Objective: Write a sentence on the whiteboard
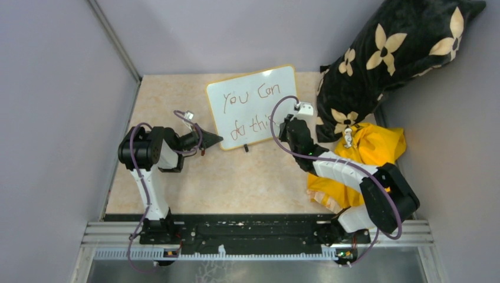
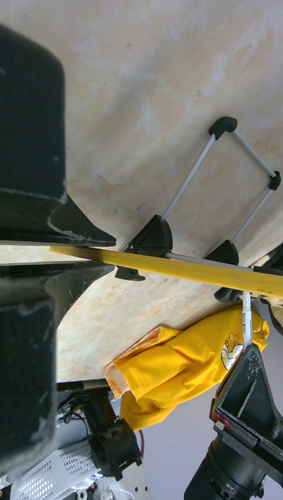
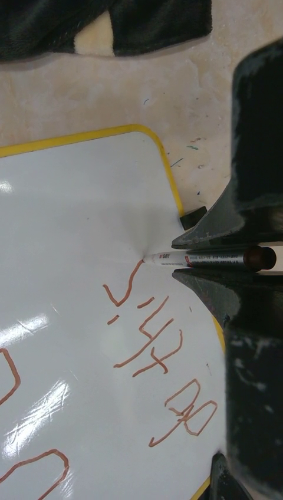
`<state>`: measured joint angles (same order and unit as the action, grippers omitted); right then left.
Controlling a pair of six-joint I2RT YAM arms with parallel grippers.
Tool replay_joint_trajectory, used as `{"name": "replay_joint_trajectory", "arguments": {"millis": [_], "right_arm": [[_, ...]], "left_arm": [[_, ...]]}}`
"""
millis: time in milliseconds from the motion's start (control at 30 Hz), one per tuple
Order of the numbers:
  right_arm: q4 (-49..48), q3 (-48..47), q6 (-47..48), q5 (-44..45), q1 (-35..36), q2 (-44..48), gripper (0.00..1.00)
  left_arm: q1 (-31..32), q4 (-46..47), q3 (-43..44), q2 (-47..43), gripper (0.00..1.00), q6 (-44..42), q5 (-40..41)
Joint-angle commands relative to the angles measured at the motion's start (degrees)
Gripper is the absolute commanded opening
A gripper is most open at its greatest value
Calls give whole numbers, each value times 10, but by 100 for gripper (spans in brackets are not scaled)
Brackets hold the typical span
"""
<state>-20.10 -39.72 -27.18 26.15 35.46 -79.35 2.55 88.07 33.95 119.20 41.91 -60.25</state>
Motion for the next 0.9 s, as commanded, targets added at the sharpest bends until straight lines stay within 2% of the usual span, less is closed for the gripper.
{"name": "replay_joint_trajectory", "arguments": {"millis": [0,700,867], "right_arm": [[-13,8,-2,-42,-7,3,0],[-35,-6,0,-89,0,-9,0],[-17,-2,0,-81,-1,26,0]], "left_arm": [[3,-13,4,6,0,1,-5],[4,-15,4,5,0,-1,-5],[4,-15,4,5,0,-1,-5]]}}
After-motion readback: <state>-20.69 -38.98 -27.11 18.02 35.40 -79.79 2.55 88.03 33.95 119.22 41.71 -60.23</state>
